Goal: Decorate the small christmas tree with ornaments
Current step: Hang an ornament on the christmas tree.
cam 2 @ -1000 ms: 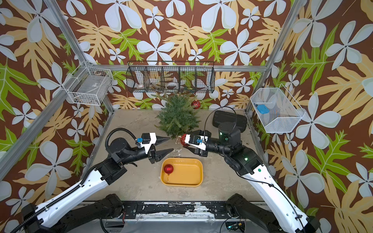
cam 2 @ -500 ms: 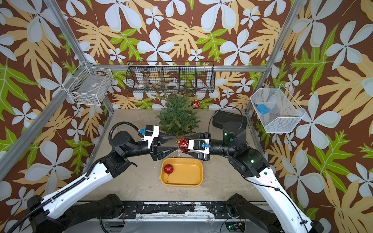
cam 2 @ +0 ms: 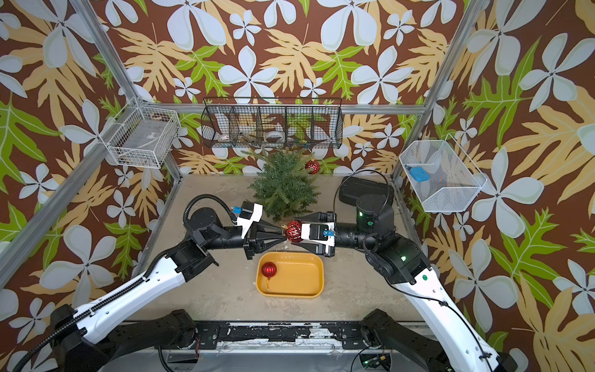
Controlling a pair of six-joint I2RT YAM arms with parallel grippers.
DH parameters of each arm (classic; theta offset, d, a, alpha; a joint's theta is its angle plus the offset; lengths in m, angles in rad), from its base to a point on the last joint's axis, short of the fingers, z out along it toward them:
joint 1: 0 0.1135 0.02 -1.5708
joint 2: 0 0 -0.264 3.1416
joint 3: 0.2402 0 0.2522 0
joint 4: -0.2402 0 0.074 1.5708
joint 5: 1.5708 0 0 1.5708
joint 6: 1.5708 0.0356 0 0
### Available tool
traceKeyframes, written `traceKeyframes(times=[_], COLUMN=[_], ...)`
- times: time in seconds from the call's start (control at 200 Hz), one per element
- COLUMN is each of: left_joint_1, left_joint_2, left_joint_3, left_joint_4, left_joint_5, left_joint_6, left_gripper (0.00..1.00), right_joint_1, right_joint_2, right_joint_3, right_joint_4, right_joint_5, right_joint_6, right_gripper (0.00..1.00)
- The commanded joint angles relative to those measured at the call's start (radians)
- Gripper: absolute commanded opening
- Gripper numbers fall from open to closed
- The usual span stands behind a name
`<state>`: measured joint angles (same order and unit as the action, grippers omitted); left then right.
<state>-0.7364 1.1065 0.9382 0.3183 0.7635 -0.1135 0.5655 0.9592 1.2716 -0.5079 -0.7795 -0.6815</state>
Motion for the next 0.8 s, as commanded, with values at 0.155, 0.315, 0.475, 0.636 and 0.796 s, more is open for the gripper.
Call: traceKeyframes(times=[0.155, 0.315, 0.475, 0.636, 0.796], left_joint_1=[-0.001, -0.001, -0.001, -0.001, -0.001], left_joint_2=[-0.004, -0.005, -0.003, -0.009, 0.03], left_joint_3=[0.012, 0.017, 0.042, 0.087, 0.162], left_joint_4=[0.024, -0.001, -0.06, -0.139, -0.247], left_joint_5=[0.005, -0.011, -0.06, -0.189, -0.305], left_joint_6=[-0.011, 0.007, 0.056, 0.148, 0.25], left_gripper=[0.3, 0.17, 0.04, 0.0, 0.0], right_joint_1=[0.0, 0.001, 0.001, 0.001, -0.002], right_joint_2=[-0.003, -0.005, -0.006, -0.024, -0.056], right_joint_3=[-0.01, -0.009, -0.018, -0.076, -0.164], right_joint_4=[0.029, 0.031, 0.038, 0.122, 0.232], right_joint_5=[0.015, 0.016, 0.055, 0.23, 0.309], right_joint_6=[0.005, 0.004, 0.009, 0.076, 0.153], right_gripper=[0.42, 0.42, 0.42, 0.41, 0.41])
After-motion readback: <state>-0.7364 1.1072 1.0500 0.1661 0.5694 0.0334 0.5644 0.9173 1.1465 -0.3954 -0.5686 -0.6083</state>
